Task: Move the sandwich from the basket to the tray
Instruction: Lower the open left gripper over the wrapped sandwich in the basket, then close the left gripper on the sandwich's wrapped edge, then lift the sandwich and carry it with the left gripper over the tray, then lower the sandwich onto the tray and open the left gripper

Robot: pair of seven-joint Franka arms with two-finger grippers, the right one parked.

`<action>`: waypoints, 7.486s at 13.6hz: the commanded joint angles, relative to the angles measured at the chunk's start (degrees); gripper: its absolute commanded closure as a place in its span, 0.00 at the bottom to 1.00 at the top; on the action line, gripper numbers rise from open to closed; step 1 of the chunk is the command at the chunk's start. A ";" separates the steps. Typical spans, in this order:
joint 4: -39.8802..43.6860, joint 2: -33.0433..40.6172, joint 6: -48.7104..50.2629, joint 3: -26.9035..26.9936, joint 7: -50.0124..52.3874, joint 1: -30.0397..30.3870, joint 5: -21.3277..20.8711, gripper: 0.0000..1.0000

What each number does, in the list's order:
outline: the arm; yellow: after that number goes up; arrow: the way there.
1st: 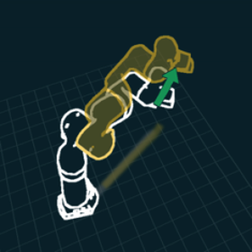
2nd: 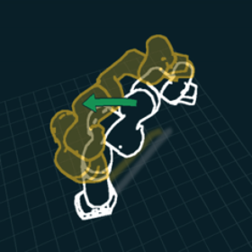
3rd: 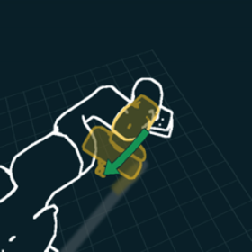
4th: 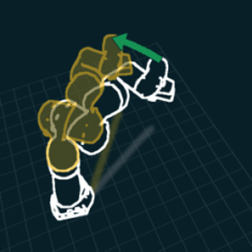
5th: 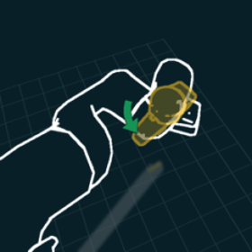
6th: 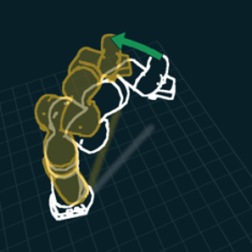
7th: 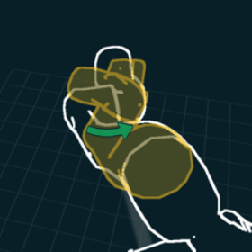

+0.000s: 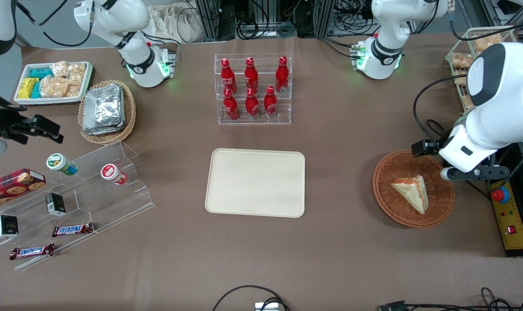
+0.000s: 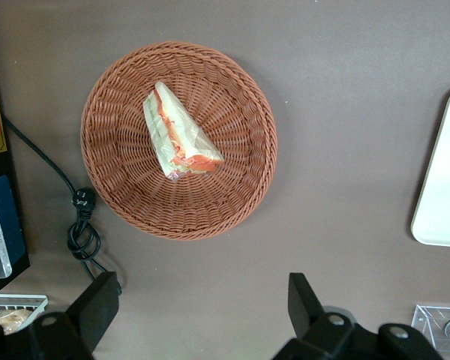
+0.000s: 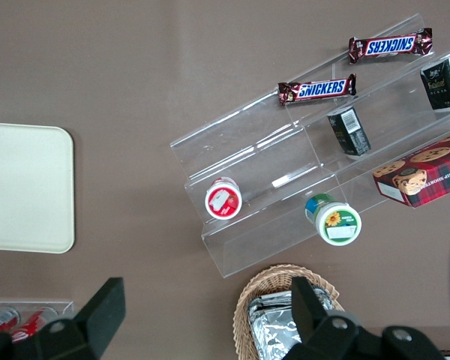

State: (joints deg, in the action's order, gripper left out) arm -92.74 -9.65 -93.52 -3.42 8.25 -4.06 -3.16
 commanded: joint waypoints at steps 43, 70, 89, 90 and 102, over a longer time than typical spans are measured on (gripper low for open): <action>-23.46 -13.03 -44.21 -0.10 37.54 8.36 5.44 0.91; 19.00 -17.15 1.41 -4.65 26.21 -20.11 -0.46 1.00; 16.36 -35.09 -18.02 -10.38 34.20 -23.72 -10.46 1.00; 16.36 -35.26 -18.10 -10.38 34.29 -23.72 -10.38 1.00; 15.57 -32.91 -21.10 -10.73 38.94 -23.37 -9.41 0.00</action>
State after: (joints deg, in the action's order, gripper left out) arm -76.65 -45.83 -116.17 -14.19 44.92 -27.25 -12.29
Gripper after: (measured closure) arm 0.330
